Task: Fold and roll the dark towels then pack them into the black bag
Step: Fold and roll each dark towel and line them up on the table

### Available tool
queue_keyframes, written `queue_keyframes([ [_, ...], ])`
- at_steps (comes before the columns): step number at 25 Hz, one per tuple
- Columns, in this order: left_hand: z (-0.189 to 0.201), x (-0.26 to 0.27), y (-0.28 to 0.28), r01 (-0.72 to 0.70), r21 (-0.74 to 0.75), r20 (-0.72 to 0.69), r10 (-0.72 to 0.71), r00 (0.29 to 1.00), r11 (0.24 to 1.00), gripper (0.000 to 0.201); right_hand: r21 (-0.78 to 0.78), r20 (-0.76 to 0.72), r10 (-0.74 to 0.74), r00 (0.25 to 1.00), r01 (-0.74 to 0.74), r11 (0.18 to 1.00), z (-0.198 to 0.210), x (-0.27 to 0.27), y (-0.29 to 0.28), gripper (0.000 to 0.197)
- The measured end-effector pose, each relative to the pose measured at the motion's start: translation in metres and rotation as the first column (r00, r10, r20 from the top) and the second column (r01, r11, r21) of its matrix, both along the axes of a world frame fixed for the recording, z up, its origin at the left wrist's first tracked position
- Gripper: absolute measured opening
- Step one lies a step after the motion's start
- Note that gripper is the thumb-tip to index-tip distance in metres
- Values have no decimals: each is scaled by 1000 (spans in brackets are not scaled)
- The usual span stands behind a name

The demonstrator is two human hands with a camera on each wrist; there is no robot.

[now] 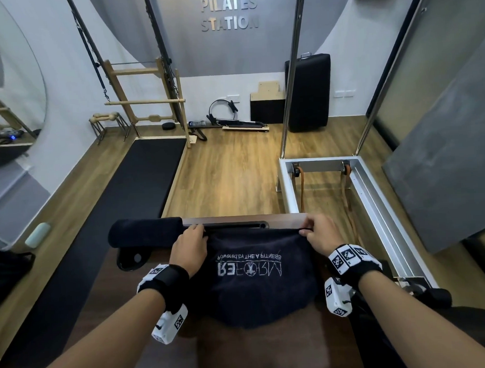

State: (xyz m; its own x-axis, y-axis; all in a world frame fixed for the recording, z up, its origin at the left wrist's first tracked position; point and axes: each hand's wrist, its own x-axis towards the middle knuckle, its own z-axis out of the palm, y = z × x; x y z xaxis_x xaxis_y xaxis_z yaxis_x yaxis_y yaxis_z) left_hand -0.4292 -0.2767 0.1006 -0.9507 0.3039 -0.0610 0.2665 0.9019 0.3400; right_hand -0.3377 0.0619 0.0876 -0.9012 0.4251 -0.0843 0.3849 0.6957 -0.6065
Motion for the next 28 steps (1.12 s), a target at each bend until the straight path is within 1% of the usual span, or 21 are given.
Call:
queue_keyframes([
  [2, -5, 3, -6, 9, 84, -30, -6, 1000, 996, 11, -15, -19, -3, 1000, 3, 1000, 3, 5, 1, 27],
  [4, -11, 7, -11, 9, 142, -33, -5, 999, 990, 8, -59, -40, -2, 999, -1, 998, 10, 10, -1, 24],
  [6, -13, 7, -12, -27, 186, 8, 26, 1000, 982, 6, -114, -80, -25, 996, 16, 993, 21, 16, -3, 21],
  [8, -11, 6, -10, -53, 276, 52, 40, 998, 960, 7, -145, -130, -82, 988, 63, 987, 35, 23, -7, 18],
  [9, -7, 5, -10, -67, 350, 61, 49, 997, 934, 10, -162, -162, -103, 981, 77, 984, 43, 27, -10, 18],
  [11, 7, 3, -13, -97, 507, 64, 74, 995, 856, 20, -203, -248, -129, 960, 79, 976, 61, 35, -14, 20],
  [12, 17, 3, -17, -95, 567, 58, 76, 995, 818, 24, -222, -298, -147, 943, 81, 972, 72, 39, -16, 22],
  [13, 28, 2, -23, -83, 594, 42, 72, 996, 800, 24, -230, -346, -162, 924, 84, 970, 83, 45, -17, 24],
  [14, 40, 2, -30, -58, 592, 11, 64, 998, 804, 20, -220, -386, -168, 907, 87, 972, 94, 51, -17, 24],
  [16, 64, 6, -46, -5, 555, -52, 41, 998, 832, 27, -176, -437, -151, 887, 80, 981, 115, 64, -19, 20],
  [17, 77, 10, -55, 14, 552, -71, 30, 997, 834, 28, -162, -457, -140, 878, 73, 984, 125, 71, -23, 19],
  [18, 89, 14, -61, 30, 552, -93, 26, 995, 833, 24, -151, -477, -134, 869, 70, 986, 133, 78, -26, 18],
  [20, 111, 25, -76, 67, 532, -181, 36, 983, 844, 15, -118, -525, -122, 842, 70, 991, 152, 94, -36, 18],
  [21, 120, 31, -83, 73, 514, -221, 50, 974, 855, 12, -106, -550, -122, 826, 76, 991, 160, 102, -41, 19],
  [22, 129, 37, -88, 73, 522, -238, 63, 969, 850, 11, -112, -577, -133, 806, 83, 990, 169, 109, -45, 20],
  [23, 137, 42, -91, 71, 570, -219, 68, 973, 818, 10, -143, -601, -157, 784, 87, 986, 176, 115, -49, 21],
  [24, 145, 48, -95, 68, 654, -172, 61, 983, 753, 12, -190, -615, -183, 767, 81, 979, 184, 121, -54, 19],
  [26, 158, 57, -96, 26, 812, -68, 51, 996, 582, 12, -266, -597, -175, 783, 12, 964, 197, 131, -63, 14],
  [27, 165, 62, -97, 3, 871, -32, 51, 998, 492, 8, -312, -594, -168, 787, -33, 950, 204, 136, -68, 14],
  [28, 171, 67, -98, -16, 915, -3, 46, 999, 403, 5, -364, -608, -189, 771, -60, 929, 209, 139, -71, 15],
])
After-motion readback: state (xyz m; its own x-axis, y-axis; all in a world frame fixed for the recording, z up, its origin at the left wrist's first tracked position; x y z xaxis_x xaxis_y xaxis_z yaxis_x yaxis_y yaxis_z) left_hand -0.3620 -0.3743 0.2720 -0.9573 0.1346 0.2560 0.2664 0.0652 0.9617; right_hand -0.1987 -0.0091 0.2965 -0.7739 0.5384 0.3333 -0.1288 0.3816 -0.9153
